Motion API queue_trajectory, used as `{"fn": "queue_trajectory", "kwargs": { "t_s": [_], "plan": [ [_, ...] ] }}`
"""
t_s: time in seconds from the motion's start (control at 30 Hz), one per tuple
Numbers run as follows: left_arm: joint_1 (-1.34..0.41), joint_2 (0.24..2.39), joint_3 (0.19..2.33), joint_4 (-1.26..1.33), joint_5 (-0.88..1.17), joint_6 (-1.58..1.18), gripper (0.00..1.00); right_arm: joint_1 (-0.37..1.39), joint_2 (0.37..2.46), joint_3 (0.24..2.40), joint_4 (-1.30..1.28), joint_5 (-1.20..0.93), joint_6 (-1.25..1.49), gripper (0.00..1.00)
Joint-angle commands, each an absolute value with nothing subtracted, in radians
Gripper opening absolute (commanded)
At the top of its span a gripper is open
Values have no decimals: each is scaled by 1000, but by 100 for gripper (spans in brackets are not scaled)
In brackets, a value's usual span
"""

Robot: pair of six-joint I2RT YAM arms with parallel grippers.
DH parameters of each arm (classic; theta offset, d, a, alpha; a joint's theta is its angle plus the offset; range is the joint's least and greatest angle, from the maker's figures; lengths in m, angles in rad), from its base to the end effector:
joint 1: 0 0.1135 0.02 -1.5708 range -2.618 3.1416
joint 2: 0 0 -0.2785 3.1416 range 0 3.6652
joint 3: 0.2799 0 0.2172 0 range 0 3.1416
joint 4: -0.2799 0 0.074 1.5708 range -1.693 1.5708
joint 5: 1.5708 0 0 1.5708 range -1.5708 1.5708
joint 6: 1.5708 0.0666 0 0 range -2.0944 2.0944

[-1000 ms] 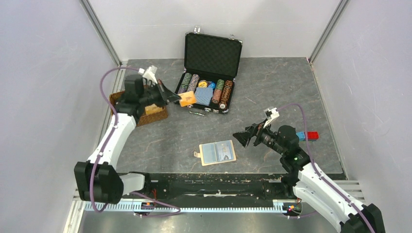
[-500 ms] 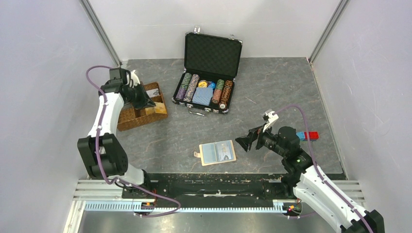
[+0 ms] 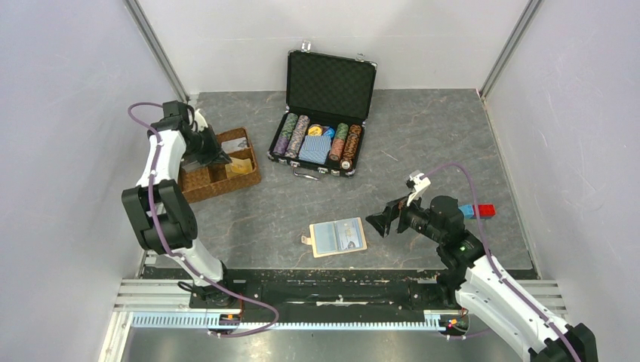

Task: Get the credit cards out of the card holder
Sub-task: Place the credit card in the storage box.

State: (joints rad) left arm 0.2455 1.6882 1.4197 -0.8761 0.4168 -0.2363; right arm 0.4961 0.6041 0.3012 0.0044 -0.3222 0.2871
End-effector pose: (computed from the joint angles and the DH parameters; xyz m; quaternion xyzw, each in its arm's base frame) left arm 0.3224 0.0530 0.2697 -0.1856 0.9391 -0.2013 0.2078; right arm 0.1122 0.0847 0.2264 -0.1776 0.7797 0.3431 0.4928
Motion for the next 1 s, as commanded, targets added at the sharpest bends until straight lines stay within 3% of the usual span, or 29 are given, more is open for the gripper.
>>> {"fn": "queue_trajectory", "kwargs": {
  "t_s": [0.0,0.97],
  "plan": [
    [255,1723,1483,-860,419,-161,2,496,619,349,30,-339,274,98],
    [258,1905,1555,-787,532,-165,2,497,686,377,51,-334,295,98]
  ]
}}
